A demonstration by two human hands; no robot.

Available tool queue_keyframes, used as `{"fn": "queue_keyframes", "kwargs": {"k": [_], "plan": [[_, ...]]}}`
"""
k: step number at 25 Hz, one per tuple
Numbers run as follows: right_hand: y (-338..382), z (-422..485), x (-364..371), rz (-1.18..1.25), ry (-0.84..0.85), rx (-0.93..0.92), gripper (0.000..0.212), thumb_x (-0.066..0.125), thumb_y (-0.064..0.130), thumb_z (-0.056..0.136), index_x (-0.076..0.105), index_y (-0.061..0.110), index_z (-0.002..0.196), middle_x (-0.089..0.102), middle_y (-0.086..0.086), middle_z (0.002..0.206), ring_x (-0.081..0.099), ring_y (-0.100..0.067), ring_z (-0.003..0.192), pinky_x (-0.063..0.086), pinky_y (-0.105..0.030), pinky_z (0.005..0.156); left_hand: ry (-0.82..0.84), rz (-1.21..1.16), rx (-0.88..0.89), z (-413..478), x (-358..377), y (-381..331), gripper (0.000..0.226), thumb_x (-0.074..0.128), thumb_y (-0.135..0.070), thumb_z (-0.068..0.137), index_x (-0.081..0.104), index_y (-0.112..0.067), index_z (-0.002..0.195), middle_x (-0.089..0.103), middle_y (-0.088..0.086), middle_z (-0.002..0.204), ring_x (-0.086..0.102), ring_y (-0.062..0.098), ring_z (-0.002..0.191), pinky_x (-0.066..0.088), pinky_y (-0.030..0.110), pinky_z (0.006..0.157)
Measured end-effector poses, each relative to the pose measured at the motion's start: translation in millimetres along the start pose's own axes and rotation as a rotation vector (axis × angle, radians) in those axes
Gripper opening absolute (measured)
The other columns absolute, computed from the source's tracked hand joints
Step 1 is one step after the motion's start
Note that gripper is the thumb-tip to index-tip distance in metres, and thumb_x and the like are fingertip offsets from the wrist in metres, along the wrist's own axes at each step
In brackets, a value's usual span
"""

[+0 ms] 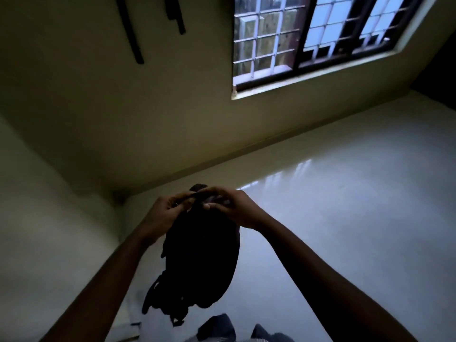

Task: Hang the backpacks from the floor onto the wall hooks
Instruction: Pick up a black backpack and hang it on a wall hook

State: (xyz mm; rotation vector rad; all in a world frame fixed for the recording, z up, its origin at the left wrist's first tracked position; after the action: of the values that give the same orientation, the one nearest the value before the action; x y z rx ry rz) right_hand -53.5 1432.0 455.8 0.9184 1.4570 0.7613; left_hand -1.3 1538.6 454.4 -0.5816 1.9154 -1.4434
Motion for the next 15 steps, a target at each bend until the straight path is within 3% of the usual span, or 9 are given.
{"fn": "queue_keyframes", "kwargs": {"k": [2, 4, 7, 10, 13, 15], "plan": [[39.1, 35.6, 15.2, -0.028, 0.04, -0.108, 0.037, 0.066, 0.014, 0.084, 0.06, 0.007, 0.119, 0.062, -0.01, 0.118, 0.056, -0.01, 0.1, 0.045, -0.008, 0.077, -0.027, 0.045, 0.043, -2.0, -54.9, -18.0, 0.038, 0.048, 0.003, 0.089, 0.07, -0.027, 0.095, 0.073, -0.025, 0.07, 0.064, -0.012, 0.069, 0.049, 0.005, 0.062], [78.5, 78.2, 23.6, -0.045, 0.039, -0.205, 0.032, 0.067, 0.016, 0.084, 0.063, 0.005, 0.113, 0.062, -0.006, 0.109, 0.056, -0.011, 0.094, 0.044, -0.013, 0.073, -0.086, 0.09, 0.092, -2.9, -107.5, -38.2, 0.04, 0.05, 0.002, 0.089, 0.072, -0.031, 0.094, 0.072, -0.023, 0.069, 0.063, -0.011, 0.069, 0.047, 0.004, 0.062], [129.7, 145.5, 31.5, 0.046, 0.098, -0.238, 0.023, 0.061, 0.018, 0.089, 0.062, 0.01, 0.11, 0.062, 0.005, 0.1, 0.062, -0.015, 0.086, 0.047, -0.019, 0.072, -0.3, 0.134, 0.168, 2.5, -184.8, -67.9, 0.044, 0.052, -0.002, 0.089, 0.074, -0.039, 0.078, 0.069, -0.02, 0.062, 0.059, -0.007, 0.062, 0.043, 0.007, 0.058], [180.5, 207.1, 32.8, 0.108, 0.142, -0.375, 0.011, 0.054, 0.02, 0.092, 0.058, 0.017, 0.102, 0.063, 0.01, 0.089, 0.063, 0.0, 0.083, 0.05, -0.017, 0.077, -0.52, 0.189, 0.26, 17.7, -246.0, -98.4, 0.031, 0.054, -0.005, 0.088, 0.069, -0.031, 0.082, 0.068, -0.019, 0.059, 0.058, -0.006, 0.058, 0.043, 0.01, 0.057], [227.3, 261.4, 23.3, 0.302, 0.222, -0.431, 0.007, 0.048, 0.018, 0.095, 0.054, 0.023, 0.095, 0.061, 0.006, 0.083, 0.063, -0.019, 0.089, 0.049, -0.045, 0.094, -0.772, 0.19, 0.329, 35.7, -300.3, -134.5, 0.022, 0.058, -0.008, 0.087, 0.071, -0.026, 0.083, 0.069, -0.021, 0.056, 0.06, -0.007, 0.054, 0.047, 0.013, 0.056], [260.3, 295.4, 7.7, 0.371, 0.227, -0.465, 0.01, 0.047, 0.017, 0.096, 0.056, 0.014, 0.1, 0.058, 0.003, 0.08, 0.061, -0.022, 0.085, 0.048, -0.051, 0.094, -0.936, 0.233, 0.363, 44.8, -330.1, -167.0, 0.018, 0.06, -0.01, 0.086, 0.07, -0.023, 0.081, 0.067, -0.026, 0.053, 0.06, -0.01, 0.053, 0.047, 0.009, 0.056]]}}
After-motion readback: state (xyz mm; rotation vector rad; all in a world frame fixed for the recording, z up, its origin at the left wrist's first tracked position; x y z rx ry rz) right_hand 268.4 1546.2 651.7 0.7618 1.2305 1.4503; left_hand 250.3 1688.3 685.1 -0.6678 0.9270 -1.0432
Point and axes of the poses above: each hand's wrist, its own z-axis towards the middle knuckle, its own x-axis out of the palm, y = z × x, the point moved 10 cm from there along z, towards the middle knuckle
